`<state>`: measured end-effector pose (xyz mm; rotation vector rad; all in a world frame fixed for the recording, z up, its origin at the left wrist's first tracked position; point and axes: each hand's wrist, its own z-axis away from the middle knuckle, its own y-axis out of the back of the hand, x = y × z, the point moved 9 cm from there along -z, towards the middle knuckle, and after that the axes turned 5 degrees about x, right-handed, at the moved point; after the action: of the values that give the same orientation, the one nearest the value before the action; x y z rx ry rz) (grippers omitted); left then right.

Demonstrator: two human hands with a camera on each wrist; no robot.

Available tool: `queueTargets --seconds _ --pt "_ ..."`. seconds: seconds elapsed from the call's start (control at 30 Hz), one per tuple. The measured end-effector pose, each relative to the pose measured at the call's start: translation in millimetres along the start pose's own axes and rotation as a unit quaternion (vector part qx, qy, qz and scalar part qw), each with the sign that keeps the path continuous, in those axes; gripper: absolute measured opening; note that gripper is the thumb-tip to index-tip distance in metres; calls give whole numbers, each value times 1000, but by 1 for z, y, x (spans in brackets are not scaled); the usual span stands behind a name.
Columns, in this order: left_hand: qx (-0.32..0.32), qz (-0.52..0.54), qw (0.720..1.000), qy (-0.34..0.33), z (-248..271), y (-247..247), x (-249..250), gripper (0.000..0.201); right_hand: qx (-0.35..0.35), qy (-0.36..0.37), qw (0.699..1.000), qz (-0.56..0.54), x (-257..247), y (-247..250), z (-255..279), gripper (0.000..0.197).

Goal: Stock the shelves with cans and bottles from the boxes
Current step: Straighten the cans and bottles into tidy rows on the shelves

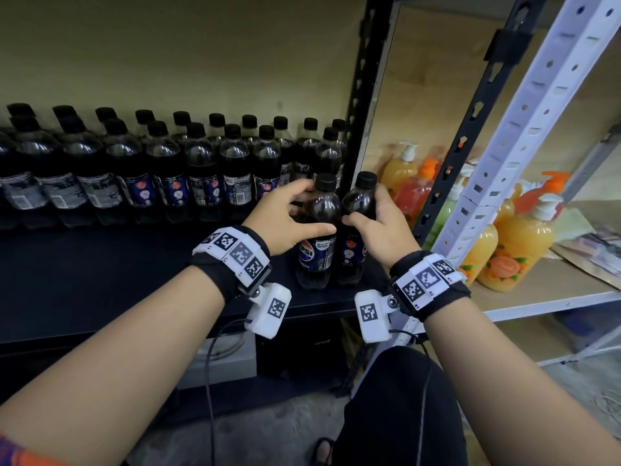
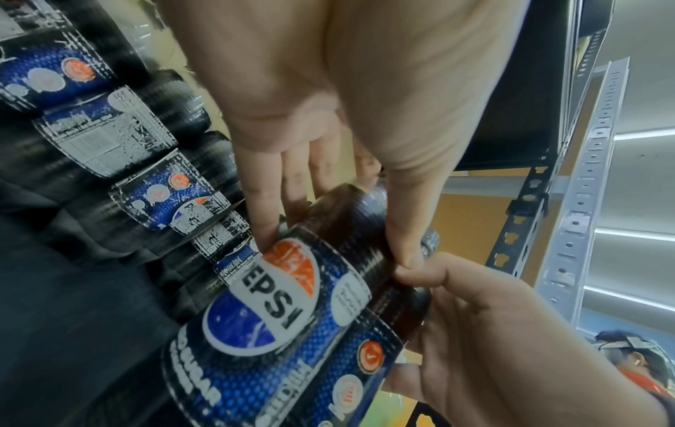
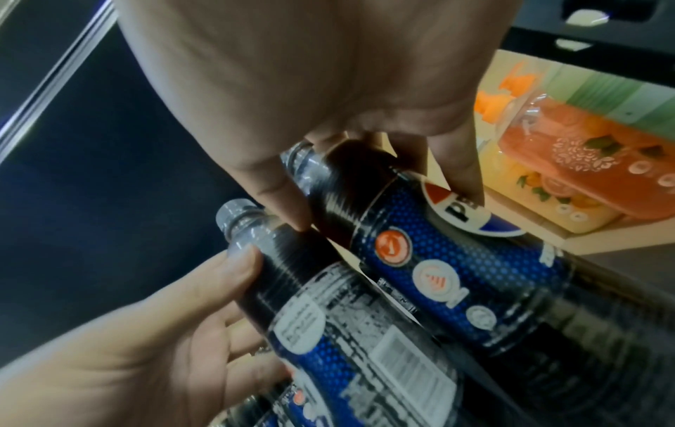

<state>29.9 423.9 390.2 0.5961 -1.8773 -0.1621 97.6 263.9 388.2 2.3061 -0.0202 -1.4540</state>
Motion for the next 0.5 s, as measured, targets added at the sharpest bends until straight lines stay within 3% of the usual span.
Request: queueTargets --seconds 0.13,0.3,0.5 --pt "16 -28 999 6 2 0 -3 68 -1 19 999 51 -6 -2 7 33" --pt "40 -59 997 18 6 2 -4 85 5 8 998 68 -11 -2 11 28" --pt "43 -78 995 35 10 4 4 73 8 -8 998 69 -14 -3 16 28"
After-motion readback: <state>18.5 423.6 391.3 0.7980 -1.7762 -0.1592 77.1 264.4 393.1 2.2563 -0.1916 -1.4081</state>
